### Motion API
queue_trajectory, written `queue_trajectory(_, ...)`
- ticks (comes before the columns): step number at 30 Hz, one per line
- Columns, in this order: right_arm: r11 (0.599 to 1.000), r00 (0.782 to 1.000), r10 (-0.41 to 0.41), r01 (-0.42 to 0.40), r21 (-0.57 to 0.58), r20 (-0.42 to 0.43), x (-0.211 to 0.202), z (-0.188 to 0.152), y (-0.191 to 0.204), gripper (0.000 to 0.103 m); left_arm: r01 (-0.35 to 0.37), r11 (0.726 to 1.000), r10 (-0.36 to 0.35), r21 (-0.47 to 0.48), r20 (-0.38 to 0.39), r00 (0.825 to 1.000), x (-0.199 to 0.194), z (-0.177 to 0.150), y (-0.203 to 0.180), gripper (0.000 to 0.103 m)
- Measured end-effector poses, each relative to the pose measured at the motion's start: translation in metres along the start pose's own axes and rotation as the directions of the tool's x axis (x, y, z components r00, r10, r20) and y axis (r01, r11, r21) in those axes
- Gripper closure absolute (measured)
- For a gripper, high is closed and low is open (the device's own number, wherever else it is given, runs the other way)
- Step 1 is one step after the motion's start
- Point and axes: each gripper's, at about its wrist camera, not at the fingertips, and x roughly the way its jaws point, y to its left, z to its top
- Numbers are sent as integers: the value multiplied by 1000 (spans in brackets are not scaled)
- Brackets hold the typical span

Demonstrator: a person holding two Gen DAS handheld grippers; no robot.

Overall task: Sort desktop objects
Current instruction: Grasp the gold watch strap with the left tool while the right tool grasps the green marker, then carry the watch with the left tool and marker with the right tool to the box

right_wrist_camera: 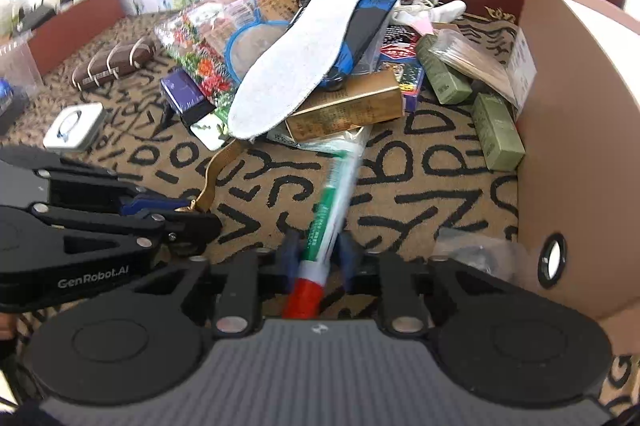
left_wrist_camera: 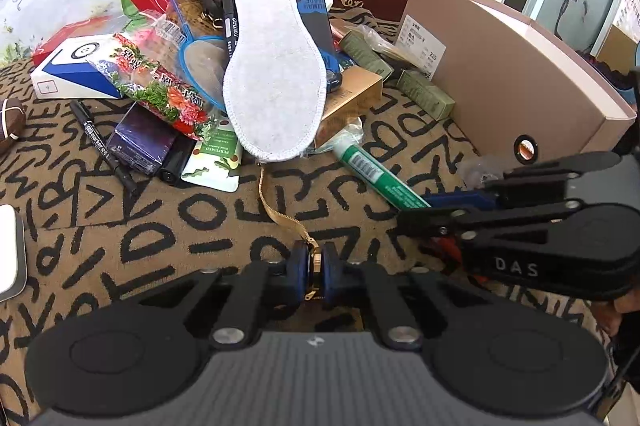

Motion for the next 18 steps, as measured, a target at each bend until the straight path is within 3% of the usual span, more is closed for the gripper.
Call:
queue_trajectory(4, 1000, 1000, 6, -6, -13, 0, -3, -3, 4, 90, -17, 1000, 17, 13, -5, 1000, -2, -2, -5, 98)
queue_trajectory(8, 999, 998, 52, -52, 1, 22, -15, -4, 5, 90, 27, 999, -27, -31, -24, 999, -13, -2, -4, 98)
queue_trajectory(18, 992, 978, 127, -129, 3, 168, -75, 8, 2, 90, 101, 994, -97, -32, 124, 988, -69, 22, -24, 98)
